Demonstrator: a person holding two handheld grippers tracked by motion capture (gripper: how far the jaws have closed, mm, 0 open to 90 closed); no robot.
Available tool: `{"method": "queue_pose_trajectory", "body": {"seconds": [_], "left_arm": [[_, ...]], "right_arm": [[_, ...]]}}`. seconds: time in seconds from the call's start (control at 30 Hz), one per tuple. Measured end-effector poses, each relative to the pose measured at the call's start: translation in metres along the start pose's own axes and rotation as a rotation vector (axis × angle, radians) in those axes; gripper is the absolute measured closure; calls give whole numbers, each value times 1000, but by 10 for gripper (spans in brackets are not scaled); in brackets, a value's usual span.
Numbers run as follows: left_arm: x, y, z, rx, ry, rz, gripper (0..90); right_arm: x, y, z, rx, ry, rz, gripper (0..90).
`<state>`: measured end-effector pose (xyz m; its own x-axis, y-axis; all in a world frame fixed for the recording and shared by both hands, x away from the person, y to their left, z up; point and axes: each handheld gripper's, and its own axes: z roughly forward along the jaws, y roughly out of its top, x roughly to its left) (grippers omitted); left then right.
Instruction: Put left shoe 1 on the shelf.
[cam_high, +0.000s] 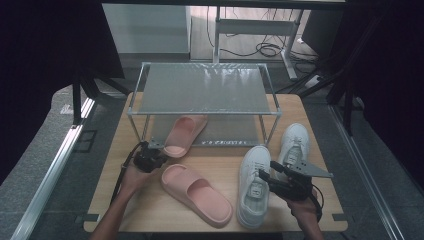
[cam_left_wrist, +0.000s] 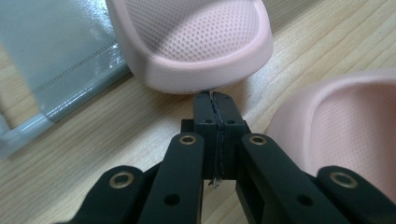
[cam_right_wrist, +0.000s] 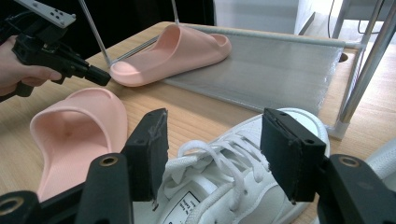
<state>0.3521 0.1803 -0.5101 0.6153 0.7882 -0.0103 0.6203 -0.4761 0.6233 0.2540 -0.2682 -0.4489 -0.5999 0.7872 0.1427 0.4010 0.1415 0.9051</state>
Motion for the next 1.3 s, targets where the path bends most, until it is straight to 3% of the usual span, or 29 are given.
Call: {"method": "queue_pose_trajectory", "body": {"seconds": [0.17,0.33,0.53,0.97,1.17,1.3], "left_arm": [[3,6,5,28,-2,13,894],[2,5,2,16,-7,17,900],[2,2,-7,-7,-27,13,900],[4,15,3,-21,-99,3,900],[-6,30,9,-5,-100,34,900],[-6,31,8,-3,-97,47,900]], "right_arm": [[0,0,0,1,1,-1,423],[-1,0,-1,0,-1,0,424],[-1,0,-1,-4,-2,2,424],[-1,0,-1,-5,-2,3,424],[0,0,-1,-3,0,0,424],[-1,0,-2,-6,-3,3,424]]}}
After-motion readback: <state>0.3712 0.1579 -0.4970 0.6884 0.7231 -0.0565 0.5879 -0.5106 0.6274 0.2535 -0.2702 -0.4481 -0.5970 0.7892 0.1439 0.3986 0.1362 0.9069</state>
